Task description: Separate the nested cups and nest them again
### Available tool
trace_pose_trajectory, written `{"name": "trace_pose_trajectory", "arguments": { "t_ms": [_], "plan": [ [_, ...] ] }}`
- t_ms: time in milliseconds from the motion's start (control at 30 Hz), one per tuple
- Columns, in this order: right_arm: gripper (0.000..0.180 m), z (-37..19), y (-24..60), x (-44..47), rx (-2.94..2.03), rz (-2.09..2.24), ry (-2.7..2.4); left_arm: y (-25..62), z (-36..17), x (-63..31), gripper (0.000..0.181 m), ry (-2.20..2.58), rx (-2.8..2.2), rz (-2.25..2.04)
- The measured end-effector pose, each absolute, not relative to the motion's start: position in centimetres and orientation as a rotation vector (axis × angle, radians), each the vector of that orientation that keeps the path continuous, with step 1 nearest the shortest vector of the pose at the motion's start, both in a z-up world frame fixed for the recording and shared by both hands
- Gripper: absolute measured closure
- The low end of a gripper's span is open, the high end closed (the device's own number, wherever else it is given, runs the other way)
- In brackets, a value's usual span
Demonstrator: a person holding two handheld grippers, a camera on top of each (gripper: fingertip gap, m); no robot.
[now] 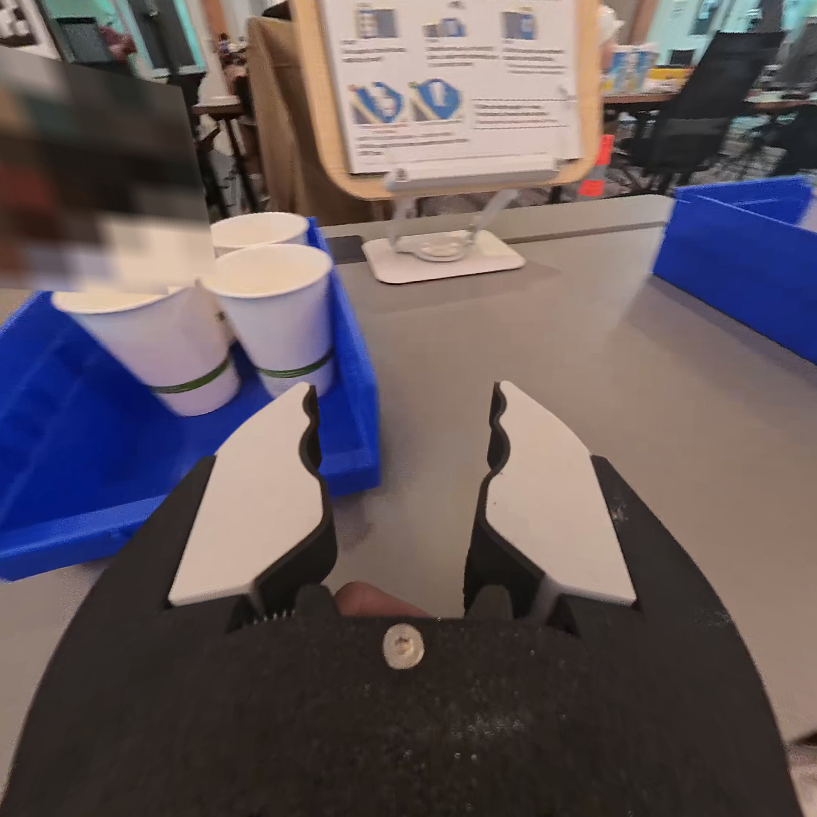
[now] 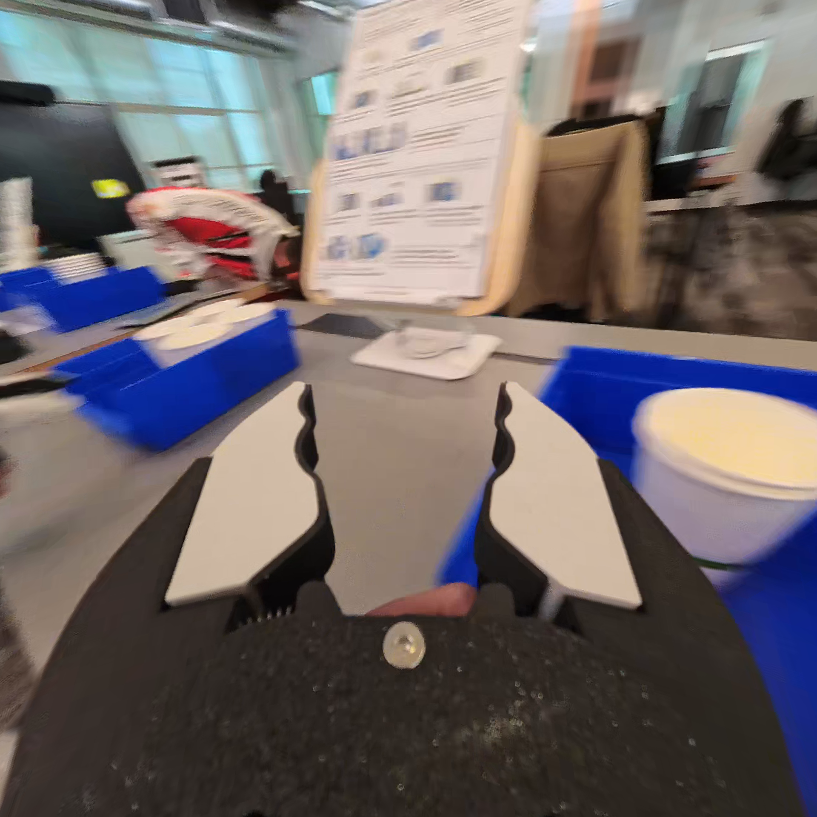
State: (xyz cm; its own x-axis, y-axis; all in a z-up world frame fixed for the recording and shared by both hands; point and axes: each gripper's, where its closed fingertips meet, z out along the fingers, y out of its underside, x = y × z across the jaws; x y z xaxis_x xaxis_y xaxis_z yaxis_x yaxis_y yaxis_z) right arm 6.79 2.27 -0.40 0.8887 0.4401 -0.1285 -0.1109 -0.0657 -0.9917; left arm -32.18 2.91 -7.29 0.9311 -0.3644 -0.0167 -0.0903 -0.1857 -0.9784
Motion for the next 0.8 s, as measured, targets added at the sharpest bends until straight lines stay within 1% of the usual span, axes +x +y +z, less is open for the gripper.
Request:
{"name": "trace_pose_trajectory", "arguments": {
  "t_ms": [100,200,333,433,533,633,800],
  "plan": [
    [0.101,-3.6,-1.1,-1.2,-1.597,0.6,-0.45,5.8,-7.3,-35.9,0.101,0.228,-1.814,-0.214],
    [0.101,-6.4,-2.7,-5.4,-1.627,0.633,-0.578,8.9,-7.9,-37.4,0.098,0.2,-1.88,-0.245],
    [0.102,-7.7,-2.9,-6.6,-1.647,0.604,-0.646,12.9,-9.0,-38.0,0.099,0.275,-1.974,-0.152],
    [0.104,-7.3,-3.1,-6.4,-1.638,0.637,-0.634,15.3,-10.7,-38.6,0.098,0.305,-2.086,-0.071],
    [0.105,-7.0,-3.2,-6.2,-1.633,0.664,-0.62,16.8,-11.9,-38.2,0.096,0.338,-2.149,-0.093],
    [0.106,-7.3,-3.3,-6.5,-1.649,0.721,-0.617,17.8,-11.6,-37.6,0.094,0.342,-2.149,-0.122],
    [0.106,-8.4,-3.7,-7.7,-1.679,0.755,-0.66,19.2,-11.6,-37.4,0.099,0.346,-2.154,-0.082]
  ]
}}
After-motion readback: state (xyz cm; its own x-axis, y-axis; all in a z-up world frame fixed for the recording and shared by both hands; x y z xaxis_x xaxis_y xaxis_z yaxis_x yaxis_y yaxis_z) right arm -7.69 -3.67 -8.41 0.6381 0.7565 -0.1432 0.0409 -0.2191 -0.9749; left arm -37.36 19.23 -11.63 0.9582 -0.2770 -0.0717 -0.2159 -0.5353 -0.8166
